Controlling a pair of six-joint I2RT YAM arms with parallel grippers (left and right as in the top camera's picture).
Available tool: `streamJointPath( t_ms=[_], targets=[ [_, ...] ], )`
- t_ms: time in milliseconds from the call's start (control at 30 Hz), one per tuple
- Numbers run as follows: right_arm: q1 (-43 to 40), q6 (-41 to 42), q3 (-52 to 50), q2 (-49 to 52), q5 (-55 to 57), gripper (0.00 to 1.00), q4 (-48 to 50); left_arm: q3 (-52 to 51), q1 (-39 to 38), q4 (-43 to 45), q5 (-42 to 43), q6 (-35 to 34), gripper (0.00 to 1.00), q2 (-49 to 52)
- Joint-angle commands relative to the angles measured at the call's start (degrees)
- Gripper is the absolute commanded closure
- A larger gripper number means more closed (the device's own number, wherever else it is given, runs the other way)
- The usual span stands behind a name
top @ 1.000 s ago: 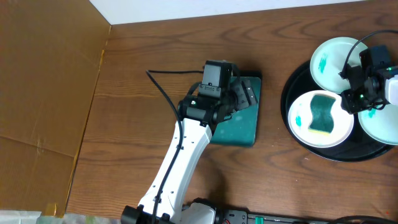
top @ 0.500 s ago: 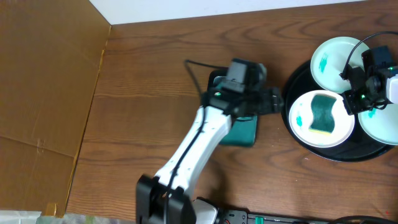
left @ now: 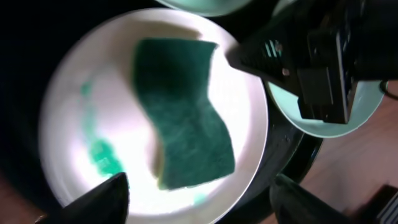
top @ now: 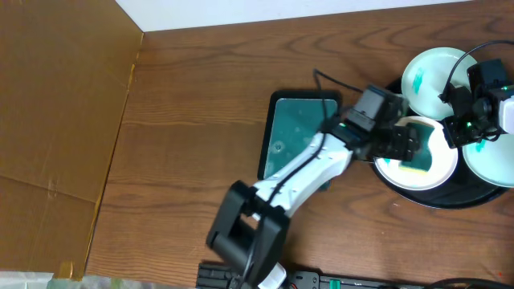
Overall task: Clean dirty plates on tray and stack at the side
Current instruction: 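Move the left gripper to the sponge on the front plate, then grasp the sponge with the left gripper and scrub the plate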
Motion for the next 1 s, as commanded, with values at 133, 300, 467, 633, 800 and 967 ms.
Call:
streamJointPath(
  t_ms=[133,300,467,633,800,967],
  targets=[
    [-0.98,0.63,0.46,1.16,-0.11,0.99,-0.02,-0.13,-4.07,3.69,-11.91,-1.86,0.36,5.14],
    [-0.98,0.63,0.46,1.16,-0.11,0.98,-0.04,-0.13,-6.16,6.27,-20.37,-3.28,0.36,5.81],
    [-0.98,0.63,0.46,1.16,-0.11,0.98,-0.13,-0.13,-8.31,9.29,-22.47,-3.28,0.36,6.38],
    [-0.98,0.61,0.46,1.18,-0.09,0.99,-0.17,-0.13,-9.09,9.94,-25.73,-3.52,0.37,8.37],
    [-0.98,0.61,0.46,1.16,-0.09,0.99,-0.13,-0.13,-9.09,10.69,-25.64,-3.78,0.41,9.49],
    [-0.98,0.61,0.46,1.18,-0.09,0.99,-0.13,-0.13,-9.09,10.86,-25.64,-6.21,0.49,10.08]
  ],
)
